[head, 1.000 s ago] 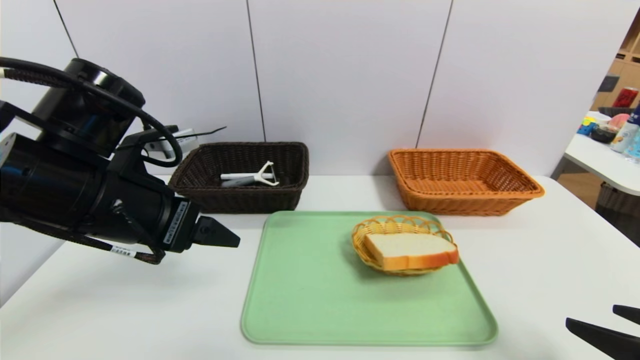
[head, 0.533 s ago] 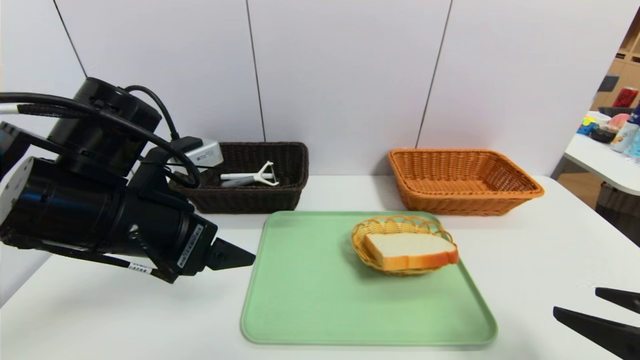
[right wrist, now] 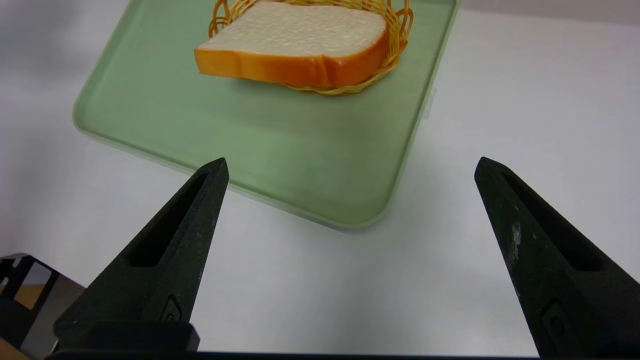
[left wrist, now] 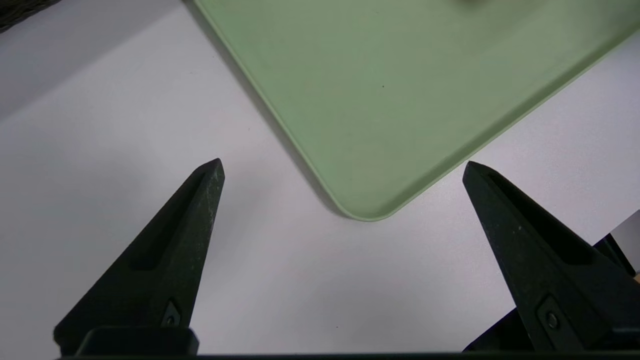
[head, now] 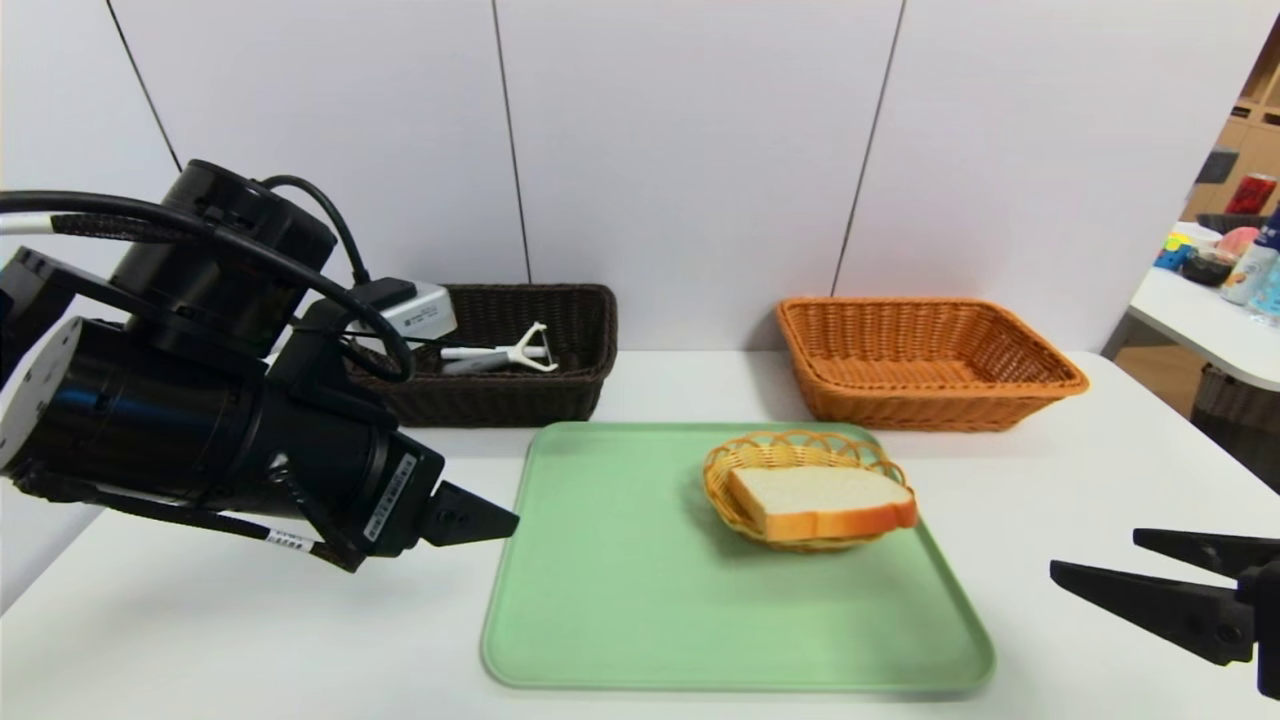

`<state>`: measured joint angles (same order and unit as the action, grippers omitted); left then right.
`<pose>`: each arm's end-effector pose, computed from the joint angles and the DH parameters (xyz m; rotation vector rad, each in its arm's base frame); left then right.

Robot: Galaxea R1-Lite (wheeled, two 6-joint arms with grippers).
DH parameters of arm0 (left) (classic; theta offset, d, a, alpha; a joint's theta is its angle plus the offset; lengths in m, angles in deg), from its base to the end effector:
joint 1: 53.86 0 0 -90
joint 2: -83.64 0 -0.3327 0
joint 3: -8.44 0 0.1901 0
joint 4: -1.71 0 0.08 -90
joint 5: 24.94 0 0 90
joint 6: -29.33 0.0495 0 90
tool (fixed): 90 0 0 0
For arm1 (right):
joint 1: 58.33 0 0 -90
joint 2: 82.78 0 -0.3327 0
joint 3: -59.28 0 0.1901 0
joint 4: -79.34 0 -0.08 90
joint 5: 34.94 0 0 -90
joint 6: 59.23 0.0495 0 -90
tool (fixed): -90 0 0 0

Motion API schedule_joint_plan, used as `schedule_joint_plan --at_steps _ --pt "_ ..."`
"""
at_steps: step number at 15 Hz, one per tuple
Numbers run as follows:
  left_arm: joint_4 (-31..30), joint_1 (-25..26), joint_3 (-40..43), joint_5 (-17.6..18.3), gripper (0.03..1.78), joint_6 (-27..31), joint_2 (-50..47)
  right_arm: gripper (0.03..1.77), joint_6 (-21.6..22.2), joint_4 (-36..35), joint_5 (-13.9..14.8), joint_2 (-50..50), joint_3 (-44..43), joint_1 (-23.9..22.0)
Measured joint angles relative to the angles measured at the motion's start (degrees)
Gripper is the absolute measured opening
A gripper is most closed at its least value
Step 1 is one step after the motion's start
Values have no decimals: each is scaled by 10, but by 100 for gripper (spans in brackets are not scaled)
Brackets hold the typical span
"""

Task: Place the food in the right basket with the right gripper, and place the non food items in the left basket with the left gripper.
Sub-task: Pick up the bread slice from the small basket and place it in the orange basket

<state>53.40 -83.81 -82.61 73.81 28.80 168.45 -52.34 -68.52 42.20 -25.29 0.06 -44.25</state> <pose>0.2123 -0.1310 0.2601 0.1402 0.7969 -0.6354 0.1155 0.0403 0.2214 0.1095 0.5625 0.4262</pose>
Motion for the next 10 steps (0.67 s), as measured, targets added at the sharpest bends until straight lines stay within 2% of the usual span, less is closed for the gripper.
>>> schedule_joint_plan --at_steps 4,7,10 --pt "-1 0 -1 0 169 1 1 170 -18 0 4 31 -30 35" --pt "-23 0 -1 1 169 3 1 170 -96 0 6 67 -51 58" --pt "-25 0 -1 1 169 6 4 170 -202 0 9 99 -59 71"
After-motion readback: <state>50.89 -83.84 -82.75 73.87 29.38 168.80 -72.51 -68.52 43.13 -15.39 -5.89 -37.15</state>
